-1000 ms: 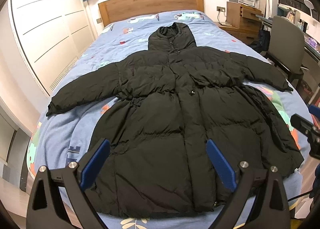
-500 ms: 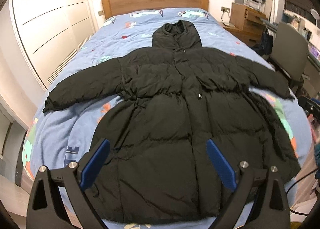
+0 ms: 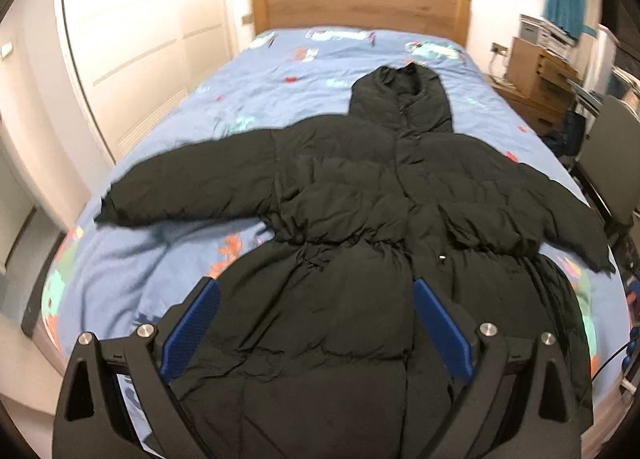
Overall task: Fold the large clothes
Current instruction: 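Grasp the coat sleeve cuff with the right gripper and lift it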
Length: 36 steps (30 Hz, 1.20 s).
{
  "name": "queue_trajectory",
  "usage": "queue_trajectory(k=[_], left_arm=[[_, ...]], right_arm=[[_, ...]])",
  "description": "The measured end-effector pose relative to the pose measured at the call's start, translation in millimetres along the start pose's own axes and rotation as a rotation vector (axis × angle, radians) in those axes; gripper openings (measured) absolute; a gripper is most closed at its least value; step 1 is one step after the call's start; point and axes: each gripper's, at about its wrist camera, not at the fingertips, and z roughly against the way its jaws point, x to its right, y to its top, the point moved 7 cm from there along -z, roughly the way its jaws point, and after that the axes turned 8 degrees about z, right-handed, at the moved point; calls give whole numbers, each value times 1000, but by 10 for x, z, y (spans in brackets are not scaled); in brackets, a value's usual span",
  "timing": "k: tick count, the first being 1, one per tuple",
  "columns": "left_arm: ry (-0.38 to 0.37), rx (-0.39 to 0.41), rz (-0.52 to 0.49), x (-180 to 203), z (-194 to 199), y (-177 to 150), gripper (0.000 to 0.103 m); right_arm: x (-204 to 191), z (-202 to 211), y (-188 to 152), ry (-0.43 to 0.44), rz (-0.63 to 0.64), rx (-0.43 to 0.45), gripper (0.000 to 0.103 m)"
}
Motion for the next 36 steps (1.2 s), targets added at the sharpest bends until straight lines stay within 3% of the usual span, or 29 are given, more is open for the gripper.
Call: queue_trajectory(k=[7,13,17,19,21,24,27,30,36], left_arm=[[60,-74,-18,38,-453,-50,98],[70,-121,-41,123,-726,-117,98],[73,-147,-44,135,-850,-167,98],[71,-159,-38,135,-889,-187,98],[66,-167,-34,137,-909,-205,98],[58,-172,-34,147,-912,-218,98],[48,-165,-32,147,-888,-207,98],[34,-156,-24,127,-854,-195,97],[-7,-141,23,9,-771,-185,98]], right_arm=[[721,-749,26,50,-231,-42,103],[917,-1290,46,128,-380,-79,101],[1047,-1513,158,164,-480,-44,98],[1103,-1565,237,186,-523,-18,83],[1176,-1623,298,202,-570,-2,57],[1257,-1692,356,223,-625,11,38],[1214,-1642,446,217,-591,35,19],[1099,-1496,622,204,-512,74,11],[670,-1107,1079,189,-329,155,9]])
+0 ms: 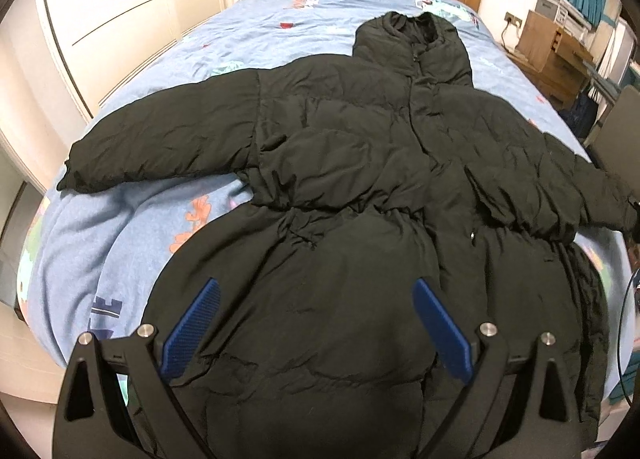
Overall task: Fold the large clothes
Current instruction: 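Grasp the coat sleeve cuff with the right gripper and lift it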
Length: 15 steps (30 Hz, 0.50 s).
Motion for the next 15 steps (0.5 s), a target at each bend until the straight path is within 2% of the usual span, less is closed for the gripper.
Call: queue_trajectory(k=[9,15], left_arm=[[-38,58,68,-347,199,113,98],[-64,50,107,-649,251,143,98]], right_arm=[[-1239,209,60,111,227,39,8],[-2186,173,-302,228,354,-5,8]])
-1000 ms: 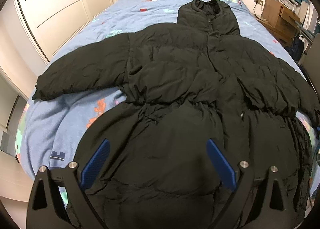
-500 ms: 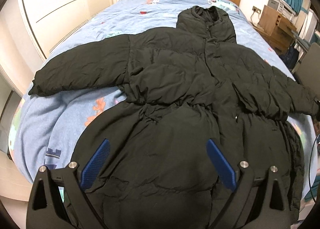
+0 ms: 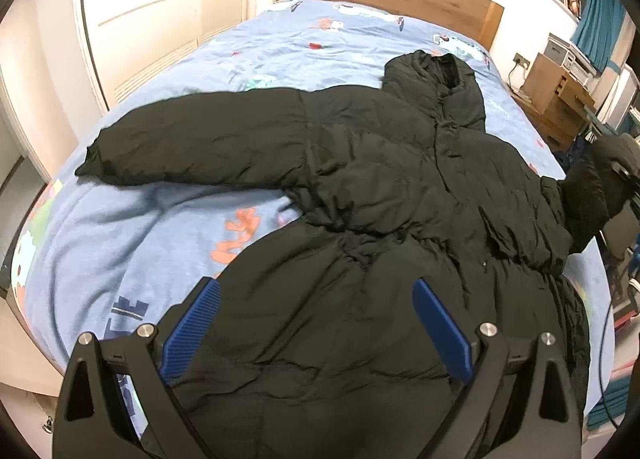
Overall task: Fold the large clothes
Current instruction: 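Grasp the coat sleeve cuff with the right gripper and lift it, then fold the held sleeve across the coat body with the right gripper, release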
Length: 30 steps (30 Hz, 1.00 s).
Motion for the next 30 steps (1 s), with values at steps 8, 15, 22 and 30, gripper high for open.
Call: queue_trajectory(k=[8,15,22,30], left_arm=[[-20,-17,93,-452,-48,-13,98],[-33,-22,141,-710,-77,-5,98],[-30,-25,155,-822,-9,31,98],[-47,48,134,-769,338,151,98]], right_arm=[[-1072,-589,-483,91,149,-138,8],[-1678,-1079,-1017,104,231,-268,9],[-1816,-1363,-1679,38,270,-427,24],[-2075,-1102,-1751,121,314,-467,58]])
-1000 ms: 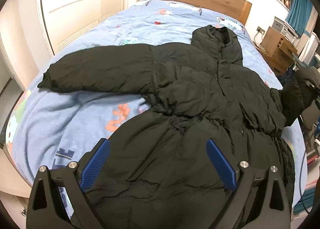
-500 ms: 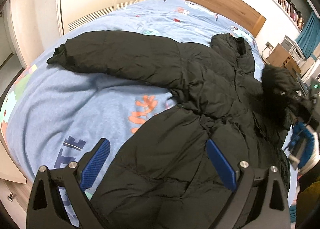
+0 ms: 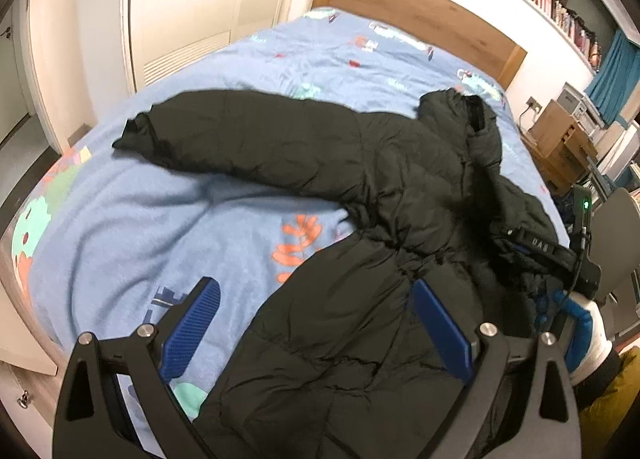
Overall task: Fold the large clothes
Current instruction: 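Fold the held sleeve across the coat body with the right gripper, release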
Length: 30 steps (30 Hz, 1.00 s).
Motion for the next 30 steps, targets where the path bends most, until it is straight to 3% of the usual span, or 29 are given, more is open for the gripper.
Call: queue_trajectory(k=[5,10,14,23,30], left_arm=[[-33,3,-64,329,106,-6,98],[-58,-14,-172,890,60,-41,98],[-61,-36,-228,1368,-134,-54,98],[-104,-100,-364,2780,-1133,2,98],[-129,-177,-353,3342,-2070,-15,98]], right_arm=[[-217,374,-4,28,48,52,58],[219,848,5,-42,11,118,58],[694,1120,-24,-151,-7,136,58],[1519,1120,137,-247,-43,158,58],[1836,676,233,-238,-47,123,58]])
